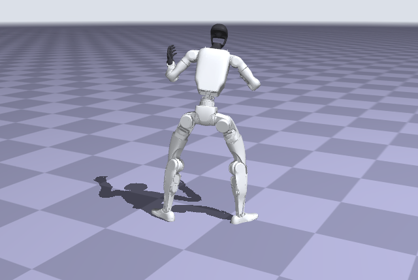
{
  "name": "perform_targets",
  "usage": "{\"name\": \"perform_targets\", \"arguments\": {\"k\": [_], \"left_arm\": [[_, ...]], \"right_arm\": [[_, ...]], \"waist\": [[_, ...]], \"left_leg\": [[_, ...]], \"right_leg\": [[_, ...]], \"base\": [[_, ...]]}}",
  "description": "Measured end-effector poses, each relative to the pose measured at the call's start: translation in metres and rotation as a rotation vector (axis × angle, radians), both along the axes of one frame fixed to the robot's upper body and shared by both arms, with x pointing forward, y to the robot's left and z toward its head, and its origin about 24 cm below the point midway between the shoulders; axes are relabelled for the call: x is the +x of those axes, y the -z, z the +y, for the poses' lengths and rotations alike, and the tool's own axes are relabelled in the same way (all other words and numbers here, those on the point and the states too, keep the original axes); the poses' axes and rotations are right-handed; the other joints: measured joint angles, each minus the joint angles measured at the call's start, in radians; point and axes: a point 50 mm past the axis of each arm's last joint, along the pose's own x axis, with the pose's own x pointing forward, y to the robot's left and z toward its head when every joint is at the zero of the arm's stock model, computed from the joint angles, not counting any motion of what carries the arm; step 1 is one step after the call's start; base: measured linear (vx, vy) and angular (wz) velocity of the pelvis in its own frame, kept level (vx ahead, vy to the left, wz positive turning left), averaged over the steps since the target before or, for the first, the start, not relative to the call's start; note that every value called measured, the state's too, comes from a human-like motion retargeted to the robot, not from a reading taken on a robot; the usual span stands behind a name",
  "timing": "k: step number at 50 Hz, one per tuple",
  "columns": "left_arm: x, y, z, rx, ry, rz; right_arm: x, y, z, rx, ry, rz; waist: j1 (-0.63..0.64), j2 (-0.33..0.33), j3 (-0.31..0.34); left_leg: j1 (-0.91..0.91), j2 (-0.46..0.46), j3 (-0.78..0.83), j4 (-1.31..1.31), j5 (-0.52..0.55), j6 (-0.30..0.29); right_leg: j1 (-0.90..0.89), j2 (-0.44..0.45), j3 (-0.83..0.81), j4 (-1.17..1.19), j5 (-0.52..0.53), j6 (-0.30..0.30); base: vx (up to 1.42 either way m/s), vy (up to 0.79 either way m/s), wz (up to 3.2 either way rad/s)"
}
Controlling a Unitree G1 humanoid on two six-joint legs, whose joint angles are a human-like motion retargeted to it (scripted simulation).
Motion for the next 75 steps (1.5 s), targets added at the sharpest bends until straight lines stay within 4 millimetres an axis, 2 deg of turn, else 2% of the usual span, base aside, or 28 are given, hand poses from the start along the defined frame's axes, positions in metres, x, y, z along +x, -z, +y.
{"name": "perform_targets", "arguments": {"k": [2,5,10,12,13,15,16,18,20,23,27,31,35,40,42,44,45,47,48,50,53,55,58,65,69,70,72,75], "left_arm": [[0.0,-0.044,-0.016,0.278,-0.136,-0.011],[0.003,-0.099,-0.067,0.656,-0.243,-0.077],[0.022,-0.169,-0.215,1.164,-0.221,-0.335],[0.046,-0.197,-0.282,1.443,-0.464,-0.364],[0.063,-0.21,-0.302,1.583,-0.716,-0.35],[0.083,-0.251,-0.31,1.732,-1.378,-0.292],[0.115,-0.242,-0.291,1.82,-1.512,-0.162],[0.146,-0.233,-0.268,1.857,-1.669,0.024],[0.147,-0.231,-0.264,1.742,-1.619,-0.046],[0.138,-0.212,-0.27,1.699,-1.495,-0.315],[0.129,-0.175,-0.284,1.845,-1.264,-0.419],[0.105,-0.132,-0.305,1.648,-0.807,-0.488],[0.085,-0.088,-0.293,1.287,-0.337,-0.349],[0.072,0.003,-0.233,0.864,0.104,0.053],[0.074,0.046,-0.207,0.728,0.174,0.272],[0.076,0.091,-0.176,0.589,0.217,0.506],[0.075,0.114,-0.16,0.513,0.24,0.622],[0.067,0.156,-0.128,0.269,0.333,0.815],[0.059,0.175,-0.112,-0.005,0.41,0.859],[0.034,0.223,-0.065,-0.33,0.213,1.063],[-0.017,0.269,-0.028,-0.793,0.179,1.065],[-0.042,0.269,-0.007,-0.85,0.22,0.877],[-0.068,0.279,0.013,-0.848,0.088,0.964],[-0.101,0.309,0.011,-0.862,-0.042,1.196],[-0.115,0.322,0.018,-0.792,-0.094,1.378],[-0.118,0.323,0.02,-0.756,-0.108,1.419],[-0.119,0.325,0.024,-0.727,-0.146,1.456],[-0.112,0.326,0.028,-0.696,-0.194,1.465]], "right_arm": [[0.0,0.015,-0.002,0.054,-0.024,0.074],[-0.001,0.034,-0.003,0.114,-0.067,0.194],[0.007,0.057,0.003,0.226,-0.125,0.338],[0.008,0.065,0.005,0.296,-0.151,0.375],[0.008,0.068,0.007,0.308,-0.169,0.388],[0.013,0.059,0.001,0.213,-0.127,0.374],[0.006,0.063,-0.005,0.208,-0.124,0.384],[0.0,0.067,-0.001,0.244,-0.147,0.375],[-0.004,0.069,0.005,0.315,-0.168,0.344],[-0.011,0.067,-0.009,0.318,-0.069,0.293],[-0.019,0.054,-0.033,0.262,0.082,0.248],[-0.028,0.031,-0.045,0.327,0.206,-0.004],[-0.016,-0.016,-0.055,0.146,0.343,-0.151],[0.029,-0.085,-0.059,-0.154,0.54,-0.222],[0.075,-0.112,-0.083,-0.247,0.795,-0.184],[0.11,-0.126,-0.131,-0.331,1.112,0.019],[0.113,-0.131,-0.161,-0.349,1.271,0.183],[0.089,-0.131,-0.22,-0.103,1.447,0.419],[0.07,-0.136,-0.239,0.115,1.47,0.41],[0.039,-0.153,-0.255,0.524,1.363,0.223],[0.044,-0.166,-0.232,0.675,1.019,-0.002],[0.058,-0.165,-0.202,0.564,0.873,-0.066],[0.06,-0.155,-0.176,0.51,0.742,-0.136],[0.047,-0.143,-0.128,0.444,0.457,-0.239],[0.025,-0.145,-0.104,0.309,0.404,-0.349],[0.018,-0.147,-0.097,0.255,0.394,-0.382],[0.005,-0.146,-0.076,0.122,0.369,-0.46],[-0.016,-0.14,-0.045,-0.056,0.311,-0.595]], "waist": [[-0.131,0.04,-0.027],[-0.337,0.085,-0.055],[-0.547,0.17,-0.034],[-0.582,0.164,-0.013],[-0.608,0.158,0.004],[-0.636,0.208,0.093],[-0.673,0.231,0.068],[-0.733,0.2,0.067],[-0.77,0.106,0.088],[-0.767,0.023,0.088],[-0.726,-0.088,0.09],[-0.625,-0.148,0.094],[-0.48,-0.154,0.076],[-0.167,-0.156,-0.006],[-0.002,-0.161,-0.017],[0.143,-0.179,-0.018],[0.211,-0.188,-0.014],[0.323,-0.201,0.0],[0.36,-0.204,0.01],[0.394,-0.2,0.028],[0.365,-0.191,0.05],[0.322,-0.199,0.084],[0.32,-0.179,0.114],[0.307,-0.18,0.192],[0.278,-0.207,0.201],[0.261,-0.219,0.201],[0.234,-0.243,0.201],[0.176,-0.288,0.201]], "left_leg": [[0.031,0.019,0.038,0.026,0.032,0.012],[0.076,0.049,0.068,0.124,0.038,0.089],[0.121,0.074,-0.094,0.292,0.042,0.157],[0.075,0.044,-0.303,0.371,0.011,0.142],[0.051,0.005,-0.418,0.397,-0.013,0.128],[0.03,-0.098,-0.611,0.424,-0.07,0.109],[0.018,-0.133,-0.667,0.437,-0.105,0.104],[0.0,-0.187,-0.716,0.458,-0.173,0.118],[0.001,-0.204,-0.681,0.469,-0.244,0.152],[0.017,-0.2,-0.59,0.443,-0.348,0.192],[-0.035,-0.193,-0.632,0.36,-0.401,0.184],[-0.095,-0.199,-0.811,0.35,-0.317,0.093],[-0.087,-0.204,-0.826,0.403,-0.314,-0.019],[-0.063,-0.205,-0.73,0.372,-0.372,0.058],[-0.078,-0.193,-0.689,0.404,-0.383,0.103],[-0.097,-0.196,-0.654,0.429,-0.378,0.123],[-0.107,-0.203,-0.641,0.435,-0.372,0.128],[-0.123,-0.221,-0.64,0.427,-0.36,0.119],[-0.132,-0.232,-0.651,0.416,-0.353,0.111],[-0.153,-0.252,-0.696,0.388,-0.337,0.096],[-0.165,-0.268,-0.787,0.326,-0.312,0.046],[-0.16,-0.278,-0.847,0.273,-0.288,0.014],[-0.15,-0.269,-0.904,0.208,-0.272,0.02],[-0.19,-0.227,-0.986,0.143,-0.231,0.032],[-0.266,-0.209,-1.013,0.172,-0.236,0.042],[-0.3,-0.207,-1.02,0.206,-0.251,0.053],[-0.317,-0.199,-1.01,0.187,-0.243,0.029],[-0.352,-0.19,-0.987,0.204,-0.254,0.013]], "right_leg": [[0.01,0.046,0.051,-0.082,0.006,-0.058],[-0.022,0.045,0.145,-0.04,-0.031,-0.091],[-0.044,0.127,0.365,-0.08,-0.037,-0.126],[-0.046,0.182,0.46,-0.125,-0.02,-0.126],[-0.045,0.206,0.507,-0.151,-0.008,-0.121],[-0.023,0.241,0.593,-0.215,0.026,-0.095],[-0.022,0.261,0.631,-0.239,0.034,-0.084],[-0.016,0.288,0.709,-0.296,0.061,-0.058],[-0.001,0.305,0.795,-0.356,0.093,-0.037],[0.045,0.302,0.91,-0.446,0.142,-0.005],[0.092,0.298,0.991,-0.461,0.144,-0.017],[0.159,0.297,1.037,-0.459,0.123,-0.038],[0.18,0.28,1.024,-0.447,0.103,-0.005],[0.154,0.178,0.505,-0.371,0.096,-0.012],[0.149,0.144,0.312,-0.339,0.115,-0.024],[0.149,0.117,0.2,-0.324,0.155,-0.014],[0.15,0.104,0.165,-0.322,0.178,-0.003],[0.162,0.093,0.133,-0.335,0.196,0.019],[0.173,0.092,0.123,-0.349,0.195,0.029],[0.201,0.098,0.108,-0.381,0.183,0.04],[0.249,0.129,0.117,-0.41,0.16,0.036],[0.274,0.147,0.14,-0.41,0.148,0.024],[0.267,0.172,0.189,-0.362,0.131,-0.001],[0.158,0.2,0.328,-0.217,0.139,-0.038],[0.033,0.199,0.445,-0.127,0.102,0.016],[-0.026,0.182,0.448,-0.057,0.077,0.056],[-0.019,0.172,0.415,-0.216,0.092,0.025],[-0.068,0.121,0.257,-0.32,0.1,0.06]], "base": [[0.2,-0.27,-1.24],[0.3,-0.23,-1.45],[0.33,-0.1,-2.35],[0.33,0.05,-2.94],[0.33,0.11,-3.01],[0.33,0.16,-2.98],[0.35,0.15,-2.94],[0.34,0.14,-2.97],[0.28,0.16,-3.02],[0.23,0.2,-2.65],[0.16,0.26,-1.55],[0.11,0.3,-0.62],[0.04,0.32,-0.32],[-0.03,0.26,-0.49],[-0.05,0.21,-0.85],[-0.06,0.16,-0.58],[-0.04,0.12,-0.16],[0.0,0.09,0.33],[0.03,0.06,0.87],[0.05,0.04,1.36],[0.06,0.0,1.64],[0.0,-0.05,1.5],[-0.02,-0.07,1.0],[-0.08,-0.14,0.55],[-0.05,-0.21,0.37],[-0.03,-0.26,0.21],[-0.07,-0.32,-0.1],[-0.03,-0.35,-0.26]]}}
